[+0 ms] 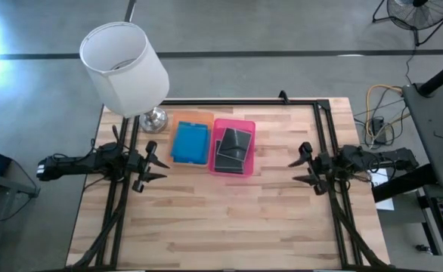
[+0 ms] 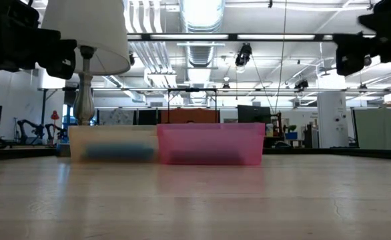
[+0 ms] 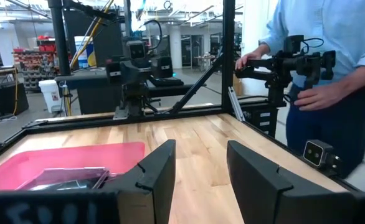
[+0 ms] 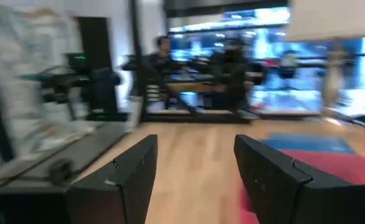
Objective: Pick & place jewel cases by type
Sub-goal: Return to Home Position
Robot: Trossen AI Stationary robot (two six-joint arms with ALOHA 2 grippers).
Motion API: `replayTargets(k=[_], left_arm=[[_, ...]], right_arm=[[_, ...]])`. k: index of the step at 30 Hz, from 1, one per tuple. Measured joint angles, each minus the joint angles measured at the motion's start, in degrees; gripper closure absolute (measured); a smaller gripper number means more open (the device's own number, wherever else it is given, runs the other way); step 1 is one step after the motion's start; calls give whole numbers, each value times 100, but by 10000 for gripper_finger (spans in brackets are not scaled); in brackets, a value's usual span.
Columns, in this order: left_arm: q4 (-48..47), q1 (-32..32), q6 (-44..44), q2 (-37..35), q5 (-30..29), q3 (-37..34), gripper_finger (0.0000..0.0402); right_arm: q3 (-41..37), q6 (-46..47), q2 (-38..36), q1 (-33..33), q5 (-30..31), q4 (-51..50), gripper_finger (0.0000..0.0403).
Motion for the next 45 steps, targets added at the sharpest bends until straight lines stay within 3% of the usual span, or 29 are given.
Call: replayTargets(k=[3, 5, 13, 21, 45], left_arm=[[0, 0, 0, 0, 1, 0, 275], [0, 0, 0, 3, 0, 0, 275], [2, 2, 0, 11, 0, 0, 275], [2, 0, 0, 11, 2, 0, 275], [2, 1, 0, 9, 1, 2, 275]], right_arm=[[10, 1, -93, -287, -918, -49, 193], [0, -37, -91, -407, -1156, -113, 193], [0, -47, -93, -453, -407, -216, 193], [0, 3, -13, -450, -996, -146, 193], [0, -2, 112, -448, -995, -155, 193]])
